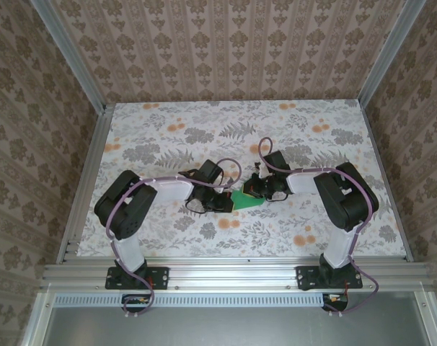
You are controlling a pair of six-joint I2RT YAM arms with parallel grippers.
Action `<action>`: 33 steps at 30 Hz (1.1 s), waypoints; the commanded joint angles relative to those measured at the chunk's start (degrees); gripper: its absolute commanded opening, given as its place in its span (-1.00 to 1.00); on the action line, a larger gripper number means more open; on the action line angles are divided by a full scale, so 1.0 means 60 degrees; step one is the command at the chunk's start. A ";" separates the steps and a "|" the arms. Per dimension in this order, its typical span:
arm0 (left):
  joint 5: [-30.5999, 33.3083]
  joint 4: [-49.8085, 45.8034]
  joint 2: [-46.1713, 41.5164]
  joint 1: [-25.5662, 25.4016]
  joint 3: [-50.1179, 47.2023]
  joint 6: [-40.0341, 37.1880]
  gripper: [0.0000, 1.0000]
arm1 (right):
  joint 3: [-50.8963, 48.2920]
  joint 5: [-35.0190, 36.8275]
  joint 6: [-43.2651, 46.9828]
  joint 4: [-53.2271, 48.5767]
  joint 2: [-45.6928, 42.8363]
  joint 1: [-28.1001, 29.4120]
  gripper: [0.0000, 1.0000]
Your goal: Fold a paper plane with a square sheet of paper (pick it up from the middle)
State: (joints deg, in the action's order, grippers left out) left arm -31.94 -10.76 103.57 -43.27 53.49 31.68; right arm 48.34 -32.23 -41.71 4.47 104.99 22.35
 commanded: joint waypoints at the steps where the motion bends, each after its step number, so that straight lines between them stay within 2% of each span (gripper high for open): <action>1: -0.0200 0.0336 0.0258 0.0230 -0.0400 0.0145 -1.00 | -0.0113 0.0491 0.0287 -0.0901 0.0501 -0.0044 -0.86; 5: -0.0561 0.0710 0.0103 0.0305 -0.0624 0.0426 -0.98 | -0.0045 0.0364 0.0280 -0.0905 0.0500 -0.0048 -0.86; 9: -0.0475 0.0428 -0.0827 0.0305 -0.0361 0.0408 -0.90 | 0.0256 0.0019 0.0305 -0.1052 0.0324 -0.0048 -0.81; 13: 0.0885 -0.1072 -0.1760 0.0301 0.0418 -0.0106 -0.64 | 0.0806 -0.0268 0.0443 -0.1576 -0.0424 -0.0056 -0.74; 16: 0.1737 -0.1829 -0.1910 0.0297 0.0936 -0.0379 -0.54 | 0.1047 -0.0122 0.0523 -0.2019 -0.1264 -0.0086 -0.61; 20: 0.1925 -0.2120 -0.1571 0.0203 0.1430 -0.0603 -0.51 | 0.0810 0.0699 0.0692 -0.2730 -0.2356 -0.0333 -0.53; 23: 0.2607 -0.2777 -0.1072 -0.0281 0.2126 -0.1045 -0.47 | 0.0073 0.1336 0.0648 -0.2960 -0.3045 -0.0701 -0.45; 27: 0.3685 -0.3701 -0.0343 -0.1127 0.3182 -0.1663 -0.46 | -0.0910 0.1197 0.0430 -0.2574 -0.3551 -0.1137 -0.38; 33: 0.5297 -0.4521 0.0698 -0.1914 0.4317 -0.2205 -0.44 | -0.1722 0.0952 0.0200 -0.2342 -0.3694 -0.1197 -0.26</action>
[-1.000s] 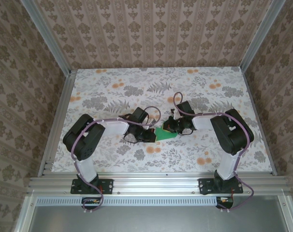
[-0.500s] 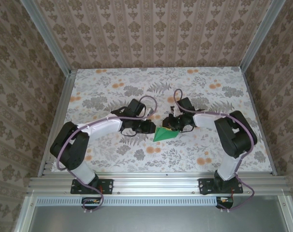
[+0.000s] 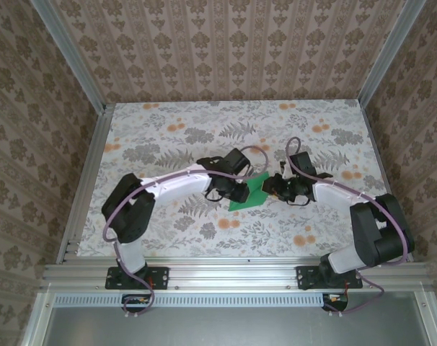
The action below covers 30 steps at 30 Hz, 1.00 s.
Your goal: Fold a paper plane with a square sheet of paper (pick it up from the middle)
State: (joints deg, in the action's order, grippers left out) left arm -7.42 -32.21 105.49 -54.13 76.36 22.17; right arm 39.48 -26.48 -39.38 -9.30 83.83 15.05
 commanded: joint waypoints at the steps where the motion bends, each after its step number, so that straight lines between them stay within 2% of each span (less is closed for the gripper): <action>1: 0.1405 -0.1080 0.0539 -0.0166 0.0677 -0.0688 -0.43 | -0.0408 -0.0035 -0.0259 0.0078 -0.0165 0.0018 -0.25; 5: 0.1613 -0.1239 0.1004 -0.0233 0.0965 -0.0871 -0.44 | -0.0575 -0.0135 -0.0366 0.0307 0.0019 0.0024 -0.21; 10: 0.1659 -0.1153 0.1340 -0.0191 0.0943 -0.0909 -0.62 | -0.0517 -0.0258 -0.0515 0.0775 0.0412 0.0022 -0.16; 12: 0.1587 -0.1043 0.1354 -0.0154 0.0841 -0.0892 -0.63 | -0.0474 -0.0366 -0.0579 0.0941 0.0606 0.0015 -0.15; 21: 0.0619 -0.0788 0.1545 -0.0032 0.0408 -0.0710 -0.71 | -0.0477 -0.0623 -0.0928 0.1545 0.1111 0.0016 -0.12; 30: -0.0201 -0.0538 0.1673 0.0001 -0.0014 -0.0012 -0.73 | -0.0657 -0.0767 -0.1390 0.2100 0.1270 0.0012 -0.11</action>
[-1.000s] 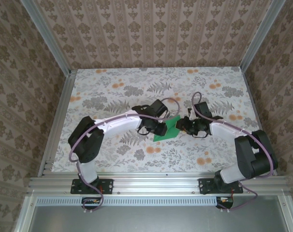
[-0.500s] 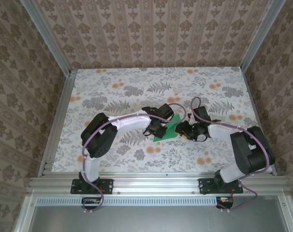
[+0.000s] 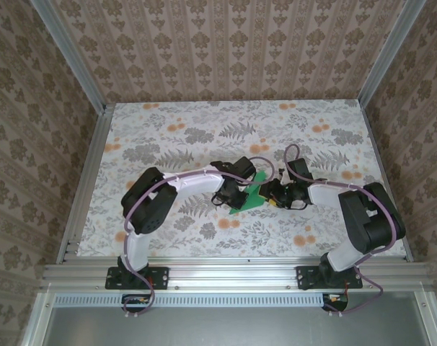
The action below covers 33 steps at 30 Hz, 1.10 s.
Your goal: Fold a paper plane with a square sheet of paper (pick it up from the middle)
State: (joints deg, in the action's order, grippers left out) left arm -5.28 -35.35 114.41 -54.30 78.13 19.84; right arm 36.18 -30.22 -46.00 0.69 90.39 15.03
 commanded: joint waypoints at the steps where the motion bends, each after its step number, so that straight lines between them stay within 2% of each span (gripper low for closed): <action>1: -0.0633 0.0016 0.0163 0.0028 -0.0342 0.0494 -0.73 | -0.0107 -0.0162 -0.0283 0.0459 0.0121 0.0026 -0.11; 6: -0.0978 0.0331 -0.0010 0.0043 -0.0621 0.1096 -0.72 | -0.0123 -0.0141 -0.0288 0.0467 -0.0109 0.0016 -0.07; 18: -0.1604 0.1021 -0.0331 0.0125 -0.1093 0.1805 -0.71 | -0.0222 -0.1101 -0.0547 0.2004 0.0696 0.0016 -0.03; 30: -0.1687 0.1131 -0.0786 0.0337 -0.1405 0.1953 -0.69 | 0.0176 0.0140 0.1164 -0.0750 -0.0346 -0.0272 0.05; 33: -0.1813 0.1258 -0.0802 0.0335 -0.1454 0.2010 -0.69 | 0.0239 -0.0161 0.1174 -0.0688 -0.0123 -0.0267 0.05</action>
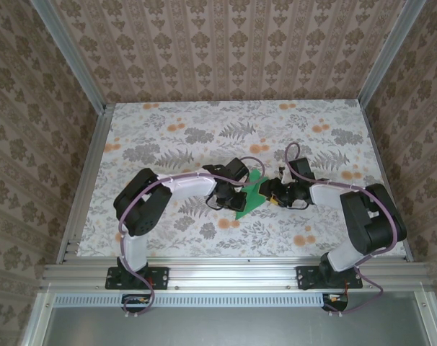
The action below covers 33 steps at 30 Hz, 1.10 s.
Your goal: Fold a paper plane with a square sheet of paper (pick it up from the middle)
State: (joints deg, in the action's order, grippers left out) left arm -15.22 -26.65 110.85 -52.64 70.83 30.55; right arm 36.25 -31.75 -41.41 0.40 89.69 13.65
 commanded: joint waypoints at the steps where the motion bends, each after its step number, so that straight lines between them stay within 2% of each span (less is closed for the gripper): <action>1: -0.0213 -0.0136 -0.0194 0.0059 -0.0240 0.0247 -0.69 | 0.0196 -0.0040 0.0325 -0.0510 0.0083 -0.0040 0.04; 6: -0.0362 -0.0011 -0.0208 0.0065 -0.0280 0.0314 -0.68 | -0.0184 -0.0304 -0.0213 0.0275 0.0151 -0.0009 -0.04; 12: -0.0487 0.0105 -0.0261 0.0074 -0.0361 0.0402 -0.69 | -0.0204 -0.0309 -0.0181 0.0241 0.0216 0.0010 -0.15; 22: -0.0965 0.0974 -0.0419 0.0211 -0.0977 0.0930 -0.68 | -0.0080 -0.0701 -0.0137 0.0477 0.0512 0.0158 -0.07; 33: -0.1503 0.1775 -0.0740 0.0512 -0.1653 0.1280 -0.67 | 0.0008 -0.0669 -0.0020 0.0353 0.0546 0.0165 -0.06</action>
State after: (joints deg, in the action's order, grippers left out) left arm -23.42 -15.94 107.96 -50.13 62.72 36.69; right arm 35.64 -34.15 -42.15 2.52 91.24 14.04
